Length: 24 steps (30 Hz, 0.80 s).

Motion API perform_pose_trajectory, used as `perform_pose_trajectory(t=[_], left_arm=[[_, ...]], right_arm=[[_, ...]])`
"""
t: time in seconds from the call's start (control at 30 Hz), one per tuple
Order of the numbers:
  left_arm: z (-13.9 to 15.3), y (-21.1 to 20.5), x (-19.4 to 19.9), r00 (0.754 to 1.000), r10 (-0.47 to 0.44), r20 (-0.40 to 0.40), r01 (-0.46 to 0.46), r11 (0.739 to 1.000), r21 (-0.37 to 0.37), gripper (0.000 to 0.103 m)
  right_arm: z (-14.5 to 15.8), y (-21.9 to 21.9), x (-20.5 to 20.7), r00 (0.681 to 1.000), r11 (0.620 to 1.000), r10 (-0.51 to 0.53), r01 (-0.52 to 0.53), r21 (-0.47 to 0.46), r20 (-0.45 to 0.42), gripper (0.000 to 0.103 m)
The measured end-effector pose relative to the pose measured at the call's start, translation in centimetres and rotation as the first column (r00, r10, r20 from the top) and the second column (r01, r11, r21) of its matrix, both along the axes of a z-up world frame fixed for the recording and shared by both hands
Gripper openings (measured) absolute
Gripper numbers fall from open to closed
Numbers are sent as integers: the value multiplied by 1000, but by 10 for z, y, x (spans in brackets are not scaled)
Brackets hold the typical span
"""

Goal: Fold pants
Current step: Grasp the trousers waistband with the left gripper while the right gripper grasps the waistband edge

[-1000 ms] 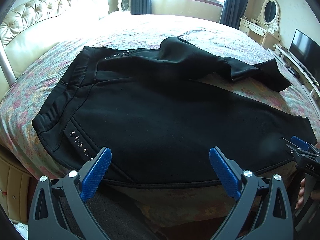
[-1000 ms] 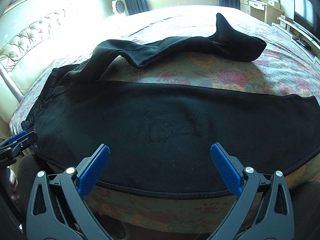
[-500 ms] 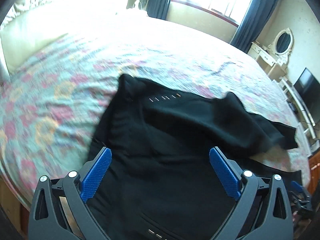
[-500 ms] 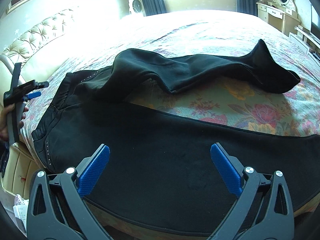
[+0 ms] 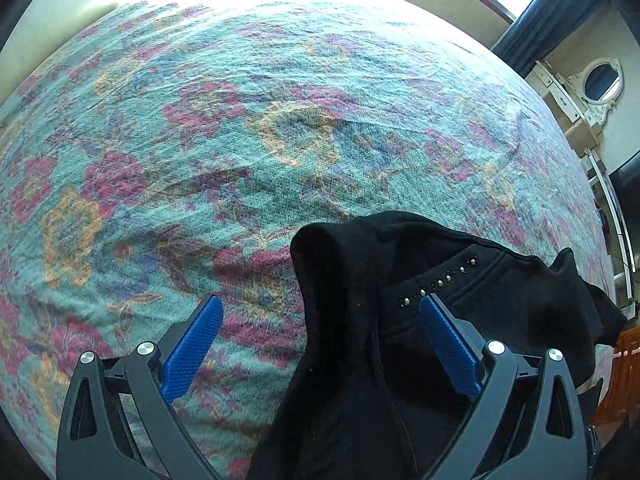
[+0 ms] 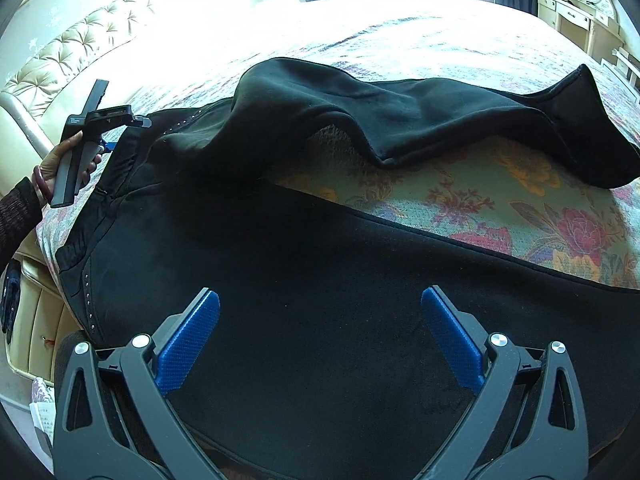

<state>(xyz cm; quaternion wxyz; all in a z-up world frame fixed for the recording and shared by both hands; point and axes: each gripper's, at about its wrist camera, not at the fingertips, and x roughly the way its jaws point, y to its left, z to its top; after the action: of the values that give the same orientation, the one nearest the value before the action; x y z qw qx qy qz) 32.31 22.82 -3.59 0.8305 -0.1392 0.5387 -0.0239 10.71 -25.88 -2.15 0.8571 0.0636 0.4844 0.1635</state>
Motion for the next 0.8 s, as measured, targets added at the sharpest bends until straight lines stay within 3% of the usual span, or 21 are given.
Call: perform_pose_trajectory(t=[0.1,0.2,0.27,0.43,0.5,0.57,0.6,0.63,0.67,0.7,0.8], left_arm=[[-7,4,9,1000,12,-5,-12,1000,20,97],[-25,11,16,996,32,-82,-33,999,-17,97],[-28,11,12,997,32,-64,-34,999,-15,97],[-31,-8,10,994,-62,-87,72,990,118,98],[-27,-10,14,992,-54,-113,69,989,134,97],[-14,-11,13,999,-38,-29,42,986,164,97],[-7,-14,12,998,-60,14,57,984,169,92],[-4,-17,12,996,-83,35,76,984,161,51],[-6,-19,14,995,-95,18,92,985,146,26],[-11,-19,17,995,-96,-16,97,992,86,12],[-15,-21,17,998,-65,-14,66,996,60,9]], right_arm=[[-2,-1,3,1000,1000,-6,6,15,-8,101],[-4,0,5,1000,1000,-1,2,23,-9,101],[-5,2,5,1000,1000,5,-4,25,-13,101],[-13,4,4,999,999,12,-10,40,-40,101],[-15,5,4,999,999,22,-19,46,-46,101],[-13,5,6,999,998,30,-27,51,-44,101],[-11,4,7,999,998,37,-35,57,-38,101],[-8,3,10,998,997,48,-46,65,-32,101],[-4,2,13,998,995,61,-59,74,-26,101],[2,1,19,996,993,82,-80,89,-21,101],[28,-4,49,983,971,175,-181,153,53,101]])
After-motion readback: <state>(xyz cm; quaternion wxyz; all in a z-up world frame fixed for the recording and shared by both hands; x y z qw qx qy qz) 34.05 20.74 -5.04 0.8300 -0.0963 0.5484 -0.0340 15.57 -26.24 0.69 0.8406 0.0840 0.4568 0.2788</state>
